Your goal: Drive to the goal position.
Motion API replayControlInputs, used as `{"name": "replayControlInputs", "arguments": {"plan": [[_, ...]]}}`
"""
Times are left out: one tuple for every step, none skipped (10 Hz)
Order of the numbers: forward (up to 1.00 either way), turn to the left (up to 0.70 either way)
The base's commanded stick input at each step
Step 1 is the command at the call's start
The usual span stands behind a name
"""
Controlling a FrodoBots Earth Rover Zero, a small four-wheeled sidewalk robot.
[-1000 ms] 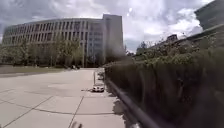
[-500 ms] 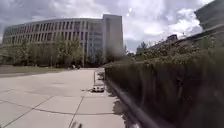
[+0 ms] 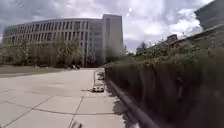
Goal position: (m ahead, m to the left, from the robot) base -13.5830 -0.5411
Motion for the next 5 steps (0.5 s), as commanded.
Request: {"name": "replayControlInputs", "arguments": {"plan": [[0.06, 0.00], [0.06, 0.00], [0.05, 0.00], [0.05, 0.00], [0.05, 0.00]]}}
